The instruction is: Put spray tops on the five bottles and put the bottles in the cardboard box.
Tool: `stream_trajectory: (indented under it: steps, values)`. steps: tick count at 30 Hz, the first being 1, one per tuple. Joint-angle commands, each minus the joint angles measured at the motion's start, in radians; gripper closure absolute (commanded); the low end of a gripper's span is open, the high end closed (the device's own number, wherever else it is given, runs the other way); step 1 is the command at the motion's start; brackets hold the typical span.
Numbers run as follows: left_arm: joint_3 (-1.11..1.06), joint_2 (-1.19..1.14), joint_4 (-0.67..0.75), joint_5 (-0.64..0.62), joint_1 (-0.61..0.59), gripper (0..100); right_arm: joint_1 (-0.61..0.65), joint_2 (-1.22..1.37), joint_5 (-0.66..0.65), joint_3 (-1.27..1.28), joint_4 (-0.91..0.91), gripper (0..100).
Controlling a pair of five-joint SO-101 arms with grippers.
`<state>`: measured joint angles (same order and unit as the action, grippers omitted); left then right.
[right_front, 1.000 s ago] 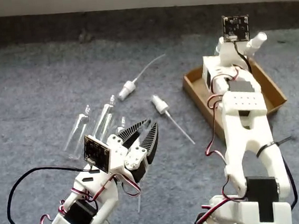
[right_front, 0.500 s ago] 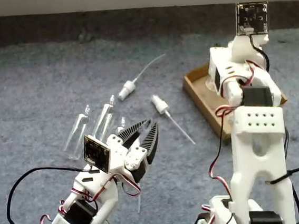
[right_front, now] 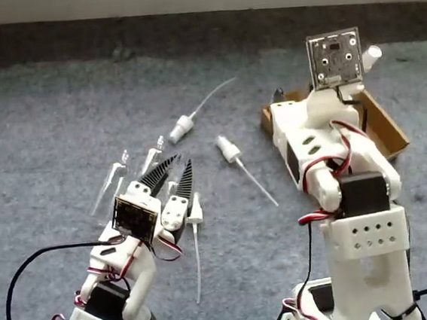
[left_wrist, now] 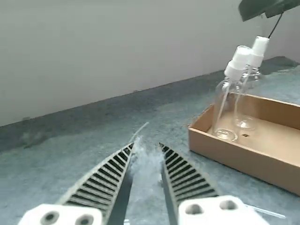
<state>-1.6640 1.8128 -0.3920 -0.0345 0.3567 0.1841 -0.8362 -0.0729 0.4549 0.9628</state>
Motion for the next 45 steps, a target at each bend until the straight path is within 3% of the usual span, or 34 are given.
stream_trajectory:
  steps: [1, 11, 19, 26, 35, 40, 45]
  values:
    - [0.042, 0.012, 0.005, 0.035, -0.150, 99, 0.030, -0.088, -0.003, 0.027, 0.004, 99.6]
    - [0.031, 0.012, -0.175, 0.035, -0.483, 99, 0.168, -0.312, -0.006, 0.318, 0.002, 99.3]
    - [0.031, 0.012, -0.236, 0.040, -0.610, 99, 0.317, -0.229, -0.003, 0.404, 0.002, 99.2]
    - [-0.030, 0.012, -0.181, 0.041, -0.676, 99, 0.403, 0.064, 0.155, 0.225, 0.012, 99.1]
    - [-0.030, 0.012, -0.178, 0.041, -0.679, 99, 0.503, 0.450, 0.172, -0.176, 0.225, 99.1]
    - [-0.030, 0.010, -0.178, 0.041, -0.679, 99, 0.581, 0.644, 0.199, -0.384, 0.351, 86.8]
    - [-0.030, 0.010, -0.178, 0.041, -0.679, 99, 0.647, 0.805, 0.450, -0.519, 0.447, 67.9]
